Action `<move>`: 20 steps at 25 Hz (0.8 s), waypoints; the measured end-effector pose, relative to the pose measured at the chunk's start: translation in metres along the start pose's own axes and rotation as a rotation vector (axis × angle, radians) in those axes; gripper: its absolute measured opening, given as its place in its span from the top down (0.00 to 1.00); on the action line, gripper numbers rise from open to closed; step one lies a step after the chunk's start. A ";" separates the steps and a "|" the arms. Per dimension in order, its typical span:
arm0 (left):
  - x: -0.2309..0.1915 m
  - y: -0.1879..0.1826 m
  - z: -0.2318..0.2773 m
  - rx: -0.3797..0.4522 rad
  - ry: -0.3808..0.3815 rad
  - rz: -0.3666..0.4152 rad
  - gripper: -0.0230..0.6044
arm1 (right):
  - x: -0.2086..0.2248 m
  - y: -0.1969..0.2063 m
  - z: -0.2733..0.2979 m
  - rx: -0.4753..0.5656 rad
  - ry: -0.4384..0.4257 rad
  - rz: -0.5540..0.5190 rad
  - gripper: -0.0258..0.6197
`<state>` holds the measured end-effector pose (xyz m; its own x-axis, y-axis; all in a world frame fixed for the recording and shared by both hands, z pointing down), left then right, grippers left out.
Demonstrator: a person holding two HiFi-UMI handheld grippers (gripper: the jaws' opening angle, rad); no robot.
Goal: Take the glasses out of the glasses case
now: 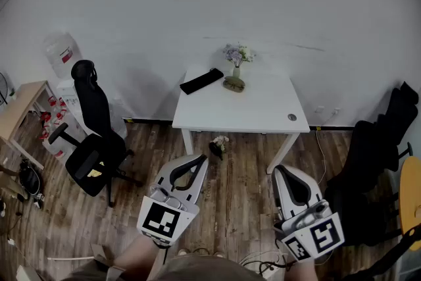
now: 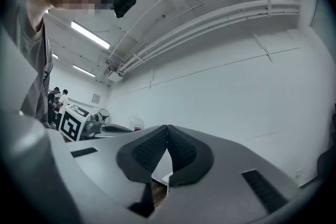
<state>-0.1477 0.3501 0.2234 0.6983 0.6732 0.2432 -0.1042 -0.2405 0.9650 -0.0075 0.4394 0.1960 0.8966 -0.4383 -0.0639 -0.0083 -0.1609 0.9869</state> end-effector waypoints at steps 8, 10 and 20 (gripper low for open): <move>0.017 0.002 0.009 -0.012 -0.022 0.020 0.94 | 0.019 0.006 -0.018 0.004 -0.020 0.022 0.91; 0.019 0.004 0.010 -0.017 -0.025 0.016 0.94 | 0.020 0.009 -0.019 0.003 -0.031 0.022 0.91; 0.020 0.024 0.038 -0.003 -0.013 0.025 0.94 | 0.049 0.015 -0.017 0.073 0.037 -0.003 0.58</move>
<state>-0.1093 0.3305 0.2479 0.7045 0.6580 0.2659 -0.1240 -0.2548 0.9590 0.0435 0.4306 0.2105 0.9124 -0.4049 -0.0604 -0.0361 -0.2268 0.9733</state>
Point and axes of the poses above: the fingertips, and each gripper's own axes: z forward along the fingers, x to its right, y out of its underside, the point moved 2 cm from there along -z, backward along the fingers, and after that the axes turned 10 degrees about -y, right-handed, at the moved point
